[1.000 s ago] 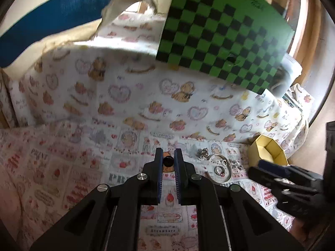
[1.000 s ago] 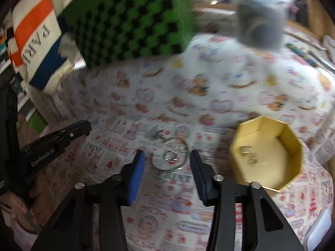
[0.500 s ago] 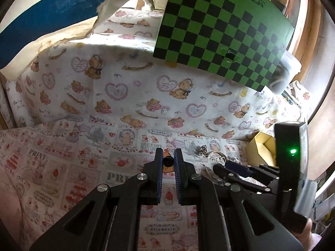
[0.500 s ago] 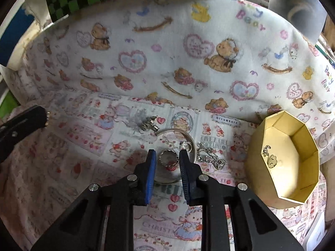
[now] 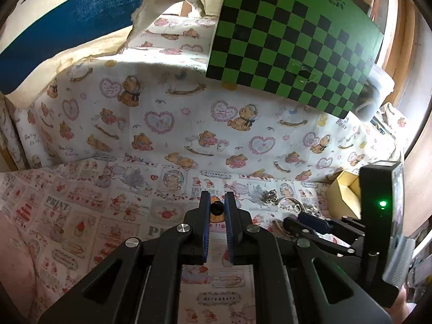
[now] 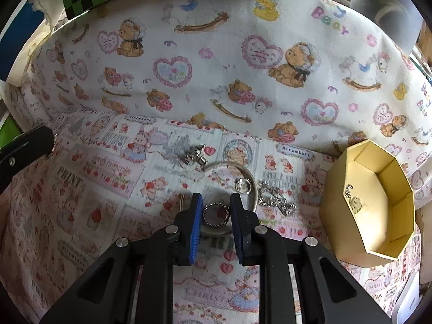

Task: Organize jewelry
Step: 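Grasp the silver chain ring with the right tool while the left holds the earring, then carry the chain ring and dark earring over the gold box with both tools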

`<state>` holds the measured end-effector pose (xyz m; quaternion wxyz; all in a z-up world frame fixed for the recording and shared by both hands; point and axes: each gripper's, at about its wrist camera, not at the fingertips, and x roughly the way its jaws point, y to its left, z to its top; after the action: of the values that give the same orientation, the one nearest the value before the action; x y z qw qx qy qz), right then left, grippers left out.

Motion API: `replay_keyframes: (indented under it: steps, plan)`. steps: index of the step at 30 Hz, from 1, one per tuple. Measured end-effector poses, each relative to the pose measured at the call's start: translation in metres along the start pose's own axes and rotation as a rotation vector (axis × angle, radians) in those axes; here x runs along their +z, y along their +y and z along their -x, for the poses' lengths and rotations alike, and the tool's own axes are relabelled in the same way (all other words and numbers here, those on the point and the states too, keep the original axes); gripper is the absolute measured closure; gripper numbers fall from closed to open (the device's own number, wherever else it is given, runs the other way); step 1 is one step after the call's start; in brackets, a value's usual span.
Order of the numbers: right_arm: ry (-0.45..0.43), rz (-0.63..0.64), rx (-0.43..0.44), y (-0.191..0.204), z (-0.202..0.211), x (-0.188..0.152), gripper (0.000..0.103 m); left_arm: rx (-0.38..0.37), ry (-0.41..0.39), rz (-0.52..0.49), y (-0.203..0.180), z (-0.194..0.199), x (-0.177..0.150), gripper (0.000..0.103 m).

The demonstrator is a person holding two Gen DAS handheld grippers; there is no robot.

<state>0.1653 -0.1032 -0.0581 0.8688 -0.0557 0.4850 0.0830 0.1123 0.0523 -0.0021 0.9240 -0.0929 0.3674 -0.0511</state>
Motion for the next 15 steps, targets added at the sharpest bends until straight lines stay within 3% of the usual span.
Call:
replay_keyframes:
  steps: [7,15]
  plan:
    - [-0.15,-0.019,0.048,-0.016,0.051,-0.013,0.081,0.025,0.017,0.041,0.011,-0.001,0.001,0.094]
    - [-0.277,-0.01,0.117,-0.039,0.115,-0.03,0.081,0.004,-0.022,0.037,0.007,0.014,0.003,0.094]
